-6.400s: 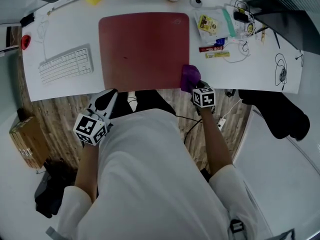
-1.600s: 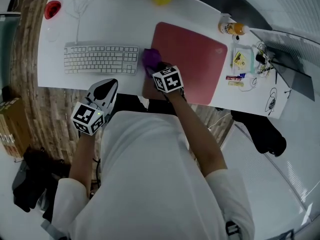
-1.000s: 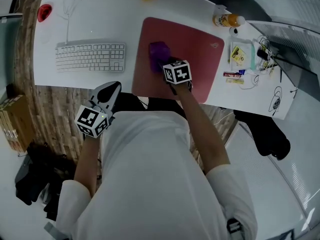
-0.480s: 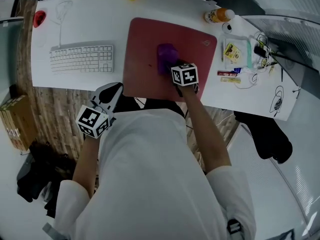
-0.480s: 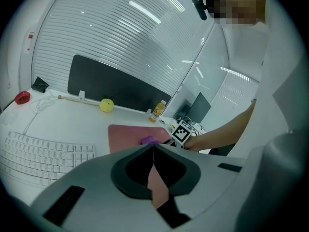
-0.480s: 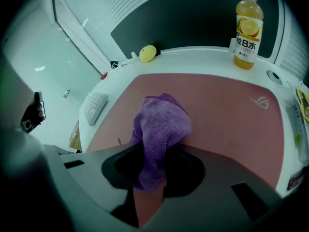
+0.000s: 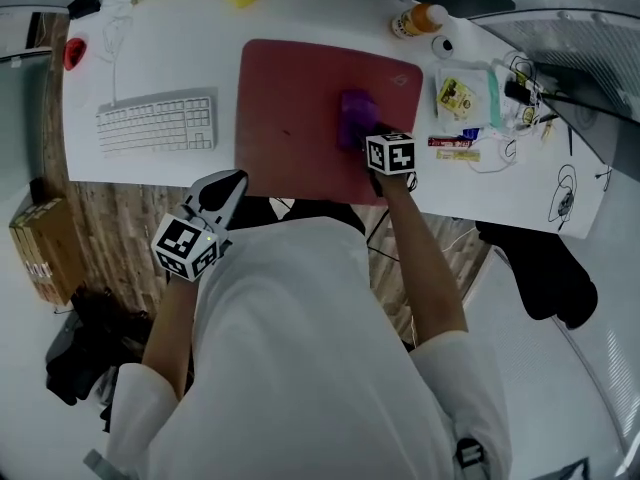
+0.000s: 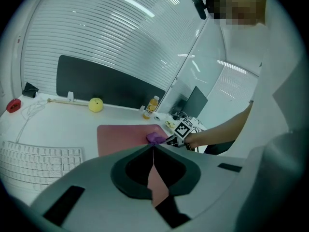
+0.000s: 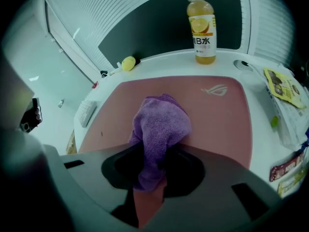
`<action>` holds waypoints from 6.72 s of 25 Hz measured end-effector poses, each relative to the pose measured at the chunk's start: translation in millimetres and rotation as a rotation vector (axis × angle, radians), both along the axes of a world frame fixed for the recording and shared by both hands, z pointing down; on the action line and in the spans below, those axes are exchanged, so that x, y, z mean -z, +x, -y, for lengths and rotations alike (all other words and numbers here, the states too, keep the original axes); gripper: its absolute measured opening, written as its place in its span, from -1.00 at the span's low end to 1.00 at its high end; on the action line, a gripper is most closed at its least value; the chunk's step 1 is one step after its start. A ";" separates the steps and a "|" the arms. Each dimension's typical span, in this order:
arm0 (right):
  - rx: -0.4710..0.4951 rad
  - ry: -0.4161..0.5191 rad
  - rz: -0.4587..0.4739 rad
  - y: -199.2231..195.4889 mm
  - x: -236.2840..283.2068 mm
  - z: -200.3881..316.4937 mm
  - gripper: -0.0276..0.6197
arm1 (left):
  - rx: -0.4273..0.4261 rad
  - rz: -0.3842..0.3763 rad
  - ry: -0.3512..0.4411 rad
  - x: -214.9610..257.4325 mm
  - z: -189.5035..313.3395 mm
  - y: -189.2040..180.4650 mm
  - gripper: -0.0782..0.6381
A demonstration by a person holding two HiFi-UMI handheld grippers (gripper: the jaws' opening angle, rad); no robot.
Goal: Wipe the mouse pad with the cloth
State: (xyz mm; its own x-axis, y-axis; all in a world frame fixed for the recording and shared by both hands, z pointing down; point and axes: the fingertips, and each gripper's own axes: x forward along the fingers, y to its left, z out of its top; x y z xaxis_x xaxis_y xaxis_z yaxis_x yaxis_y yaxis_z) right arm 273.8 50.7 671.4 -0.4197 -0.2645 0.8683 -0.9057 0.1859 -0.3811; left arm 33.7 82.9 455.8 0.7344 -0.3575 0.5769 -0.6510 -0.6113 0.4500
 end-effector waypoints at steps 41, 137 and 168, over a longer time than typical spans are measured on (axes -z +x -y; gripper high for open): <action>-0.402 -0.033 -0.413 140.5 10.0 69.4 -0.55 | 0.136 -0.035 -0.041 -11.7 17.6 -56.7 -0.72; -0.073 0.326 0.150 -113.8 192.1 -71.2 -0.55 | 0.149 -0.121 0.153 38.2 -42.5 -93.0 -0.72; -0.275 0.696 0.120 -15.6 333.9 -266.9 -0.56 | 0.207 -0.278 0.277 162.5 -194.7 -109.3 -0.72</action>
